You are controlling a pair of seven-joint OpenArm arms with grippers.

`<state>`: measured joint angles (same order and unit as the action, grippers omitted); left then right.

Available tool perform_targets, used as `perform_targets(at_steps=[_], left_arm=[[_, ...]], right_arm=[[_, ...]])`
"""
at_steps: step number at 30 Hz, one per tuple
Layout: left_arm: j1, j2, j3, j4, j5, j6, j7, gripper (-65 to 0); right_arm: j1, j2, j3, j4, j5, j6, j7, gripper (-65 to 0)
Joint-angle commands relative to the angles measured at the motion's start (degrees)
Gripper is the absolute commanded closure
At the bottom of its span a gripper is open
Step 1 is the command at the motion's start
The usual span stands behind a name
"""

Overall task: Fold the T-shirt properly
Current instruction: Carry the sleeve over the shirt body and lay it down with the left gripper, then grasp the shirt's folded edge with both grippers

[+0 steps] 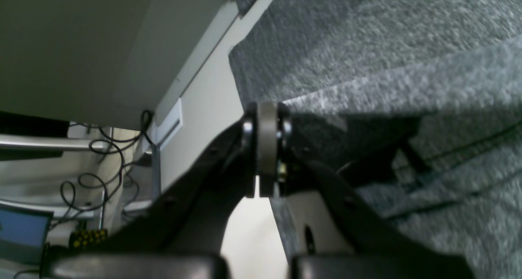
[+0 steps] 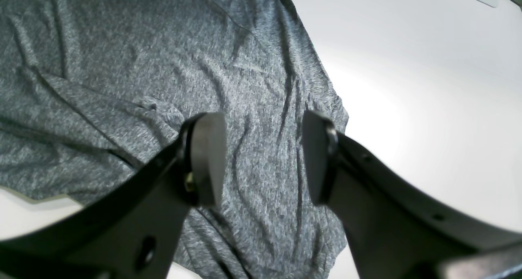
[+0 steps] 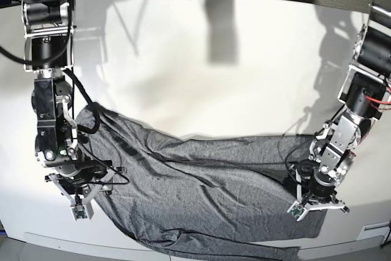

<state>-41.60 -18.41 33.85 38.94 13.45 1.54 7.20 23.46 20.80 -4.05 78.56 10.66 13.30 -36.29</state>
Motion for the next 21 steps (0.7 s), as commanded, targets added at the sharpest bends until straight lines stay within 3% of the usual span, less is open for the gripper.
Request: perform_targets(at_steps=[1,13,19,21], left_arm=[[-2.36,-0.50,-0.39,0.74,-0.02,1.03,-1.86,0.0],[1.07,-0.85,-0.39,0.26,-0.02,1.01,-0.63,0.0],[6.47,-1.18,-0.39,0.26,2.86,1.07,-4.94,0.0],[7.48,-1.66,-0.39,0.26,6.27,1.05,-6.45,-10.3]], right_arm=[[1.73,0.63,0.46,0.92,-0.13,-0.24,1.27,-28.4],[1.73,0.63,0.46,0.92,-0.15,-0.24,1.14,-28.4],[1.73,0.61,0.46,0.92,-0.15,-0.24,1.16,-28.4],[1.73,0.63,0.46,0.92,-0.15,-0.24,0.81,-28.4]])
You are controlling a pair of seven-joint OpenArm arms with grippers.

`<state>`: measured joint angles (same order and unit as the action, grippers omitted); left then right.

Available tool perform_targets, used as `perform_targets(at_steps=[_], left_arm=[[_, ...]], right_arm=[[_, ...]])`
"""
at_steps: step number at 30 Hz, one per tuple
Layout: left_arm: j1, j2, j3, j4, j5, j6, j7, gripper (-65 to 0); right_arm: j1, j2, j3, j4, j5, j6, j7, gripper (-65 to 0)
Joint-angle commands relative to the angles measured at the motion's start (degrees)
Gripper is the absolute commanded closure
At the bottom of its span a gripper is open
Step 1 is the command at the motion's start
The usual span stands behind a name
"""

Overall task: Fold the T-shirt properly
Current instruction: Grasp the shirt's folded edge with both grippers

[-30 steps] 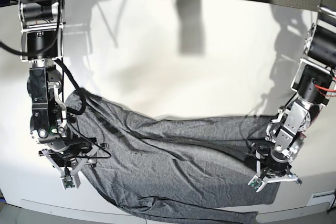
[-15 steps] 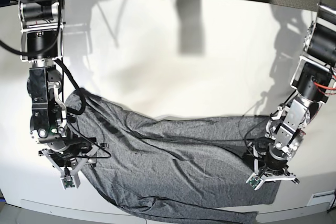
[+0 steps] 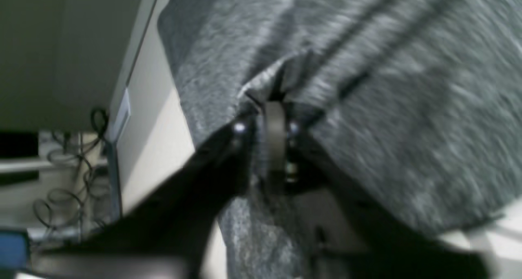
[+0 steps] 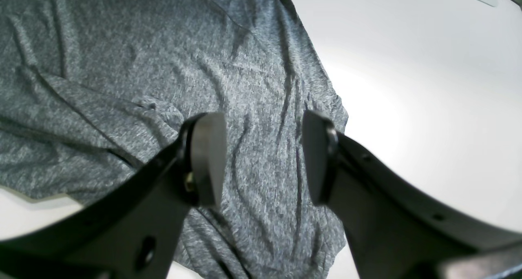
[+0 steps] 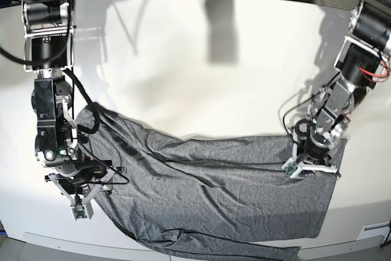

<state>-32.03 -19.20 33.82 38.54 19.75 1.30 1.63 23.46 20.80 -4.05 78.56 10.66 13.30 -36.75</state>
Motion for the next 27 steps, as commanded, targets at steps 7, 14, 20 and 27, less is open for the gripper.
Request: perform_targets(at_steps=[7,14,20,27], left_arm=[[-1.51,-4.87,-0.37,0.66,1.79,1.33,-1.05,-18.1],[-1.49,-8.50,-0.37,0.66,-6.36,1.38,-1.07,-18.1],[-1.49,-7.93,-0.44,0.76,-19.71,4.31,-0.28,-18.1],[-1.44,-5.62,-4.87,3.74,-28.98,7.93,4.83,-18.1]], right_arm=[[1.25,0.61,0.46,0.92,-0.09,-0.26,0.70,-28.4],[-3.76,0.61,0.46,-1.18,0.39,-0.39,6.38,-28.4],[-4.26,0.13,0.72,-9.66,4.61,-0.81,9.55,-28.3],[-4.26,-4.15,3.04,-16.13,4.50,0.70,12.07,-28.3]])
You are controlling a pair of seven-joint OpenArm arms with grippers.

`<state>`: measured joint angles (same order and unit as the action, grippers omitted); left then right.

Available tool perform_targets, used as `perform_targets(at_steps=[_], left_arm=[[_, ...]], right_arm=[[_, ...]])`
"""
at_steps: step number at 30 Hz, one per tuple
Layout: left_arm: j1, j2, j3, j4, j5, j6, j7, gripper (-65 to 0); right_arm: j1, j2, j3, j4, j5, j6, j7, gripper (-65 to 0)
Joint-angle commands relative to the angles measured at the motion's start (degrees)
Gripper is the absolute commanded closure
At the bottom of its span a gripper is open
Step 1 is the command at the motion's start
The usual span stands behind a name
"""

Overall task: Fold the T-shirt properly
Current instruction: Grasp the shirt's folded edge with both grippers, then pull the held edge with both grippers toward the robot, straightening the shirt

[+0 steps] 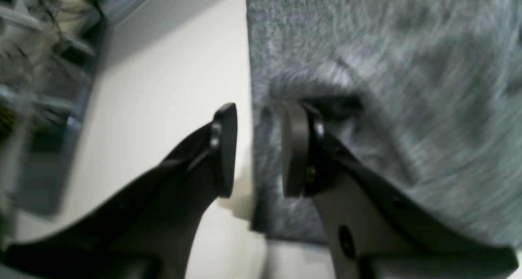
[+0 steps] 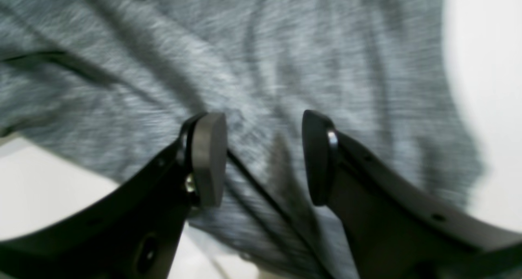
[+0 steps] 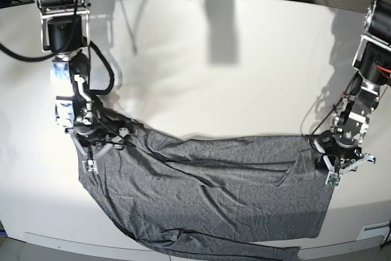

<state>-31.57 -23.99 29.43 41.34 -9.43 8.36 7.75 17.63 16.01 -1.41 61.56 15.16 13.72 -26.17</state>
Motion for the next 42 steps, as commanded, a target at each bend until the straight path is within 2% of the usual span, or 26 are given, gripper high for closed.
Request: perform_targets(at_steps=[1,3,5,8,12,22,26,29,34,39,42], left_arm=[[-1.88,-0.46,-2.08,1.38,-1.22,0.85,-0.33,-18.1],[-1.79,0.22,-5.40,1.79,-4.44,0.79,0.90,-18.1],[-1.57,0.66,-8.39,1.79,-6.73,-0.85,1.73,-18.1],[-0.22,0.66,-11.23,1.79,-7.63,-5.16,1.86,-18.1],[2.97,0.66,-12.92,1.79,-7.78,-6.49,1.38,-18.1],[5.79,0.63,-12.94,1.79,-8.61,-6.51,-0.28,-18.1],[5.73,0.63,-12.94,1.86,-8.50,-6.51,-0.24,-18.1],[5.73,0.63,-12.94,3.34,-6.64,-6.49,0.37,-18.1],[5.73,0.63,-12.96,8.87,-5.60,-6.49,1.92,-18.1],[5.75,1.51,-12.96,11.56,-6.73,-6.45,2.12,-18.1],[6.19,3.61,-12.96,11.45,-6.60,-6.47,2.12,-18.1]], right_arm=[[1.55,0.13,0.39,0.31,-0.15,0.76,1.55,-28.3],[1.51,-0.61,0.39,-0.70,-0.87,0.83,1.57,-28.3],[1.53,-0.94,0.39,-1.70,-2.89,0.83,1.70,-28.3],[1.55,-0.57,0.59,-3.15,-5.46,0.81,1.81,-28.3],[1.55,0.42,2.03,-3.48,-6.19,0.79,1.86,-28.3],[1.57,4.35,3.98,-3.48,-6.14,0.83,2.14,-28.3],[1.75,4.79,3.98,-3.41,-5.51,0.83,2.23,-28.3],[2.27,4.72,3.98,-2.60,-2.40,1.11,2.64,-28.3],[3.17,3.26,4.09,0.57,0.11,1.60,4.13,-28.3],[3.32,-0.22,4.09,0.63,0.07,6.25,5.25,-28.3],[3.10,-2.43,4.09,0.55,-0.70,6.71,5.57,-28.3]])
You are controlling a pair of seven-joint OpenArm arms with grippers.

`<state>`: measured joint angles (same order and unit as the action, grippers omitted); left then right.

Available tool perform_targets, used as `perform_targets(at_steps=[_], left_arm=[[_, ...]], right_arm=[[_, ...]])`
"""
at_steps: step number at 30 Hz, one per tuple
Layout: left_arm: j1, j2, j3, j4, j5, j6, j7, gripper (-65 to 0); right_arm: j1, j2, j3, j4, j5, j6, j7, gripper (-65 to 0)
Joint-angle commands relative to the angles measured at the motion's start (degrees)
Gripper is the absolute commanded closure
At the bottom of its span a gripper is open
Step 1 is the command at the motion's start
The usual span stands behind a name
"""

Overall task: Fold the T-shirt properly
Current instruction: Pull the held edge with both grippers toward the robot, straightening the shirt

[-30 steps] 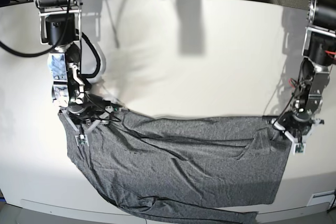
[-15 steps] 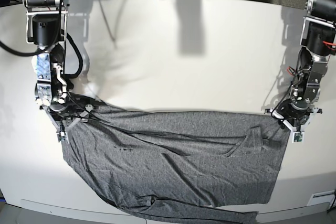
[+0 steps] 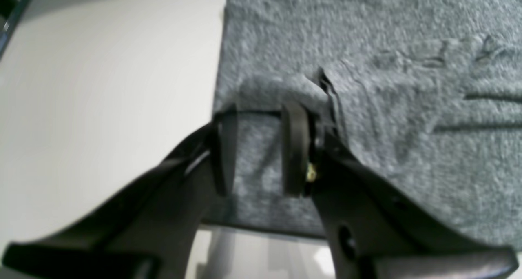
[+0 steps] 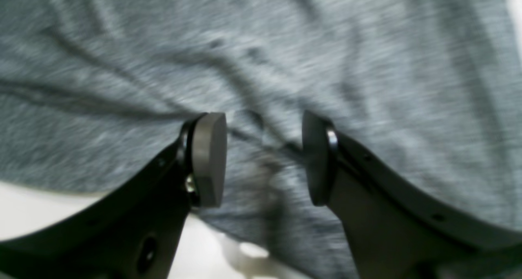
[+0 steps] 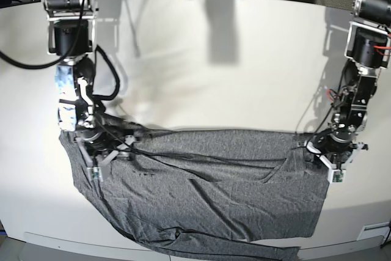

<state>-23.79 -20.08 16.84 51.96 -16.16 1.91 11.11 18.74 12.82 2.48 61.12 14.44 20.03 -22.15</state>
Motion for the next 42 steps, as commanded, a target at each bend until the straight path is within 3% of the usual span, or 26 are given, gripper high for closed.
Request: perform_targets(at_steps=[1,4,10,13,26,31,36,42], left_arm=[[-1.53,0.35,-0.37,0.83,0.13,0.00,-1.20,-18.1],[-1.42,2.03,-0.39,0.83,0.04,0.02,1.79,-18.1],[-0.81,5.62,-4.39,0.83,0.07,-0.04,7.93,-18.1],[-0.81,6.08,-6.34,0.83,0.09,-0.20,11.47,-18.0],[6.62,3.19,-6.73,0.90,3.23,-0.24,13.07,-18.0],[8.98,2.27,-6.73,1.09,3.21,-0.26,13.75,-18.0],[12.13,1.03,-6.73,3.43,3.21,-0.28,15.47,-18.0],[15.50,-1.38,-6.73,11.58,3.06,-0.24,26.34,-18.0]], right_arm=[[2.01,0.15,0.20,1.01,-0.85,0.37,1.53,-28.3],[2.03,-0.92,0.17,1.01,-3.52,0.68,0.11,-28.3],[-0.24,0.09,0.20,1.01,-5.25,1.66,-0.50,-28.3],[-1.03,0.22,0.20,1.01,-5.25,1.66,-5.40,-28.3],[-4.90,0.83,0.17,1.18,-3.23,2.78,-9.03,-28.3],[-8.59,2.67,0.20,3.82,1.11,4.26,-10.82,-28.3],[-14.69,4.90,0.20,10.86,1.25,5.14,-12.00,-28.3],[-22.14,6.25,0.22,20.57,1.20,5.07,-14.71,-28.3]])
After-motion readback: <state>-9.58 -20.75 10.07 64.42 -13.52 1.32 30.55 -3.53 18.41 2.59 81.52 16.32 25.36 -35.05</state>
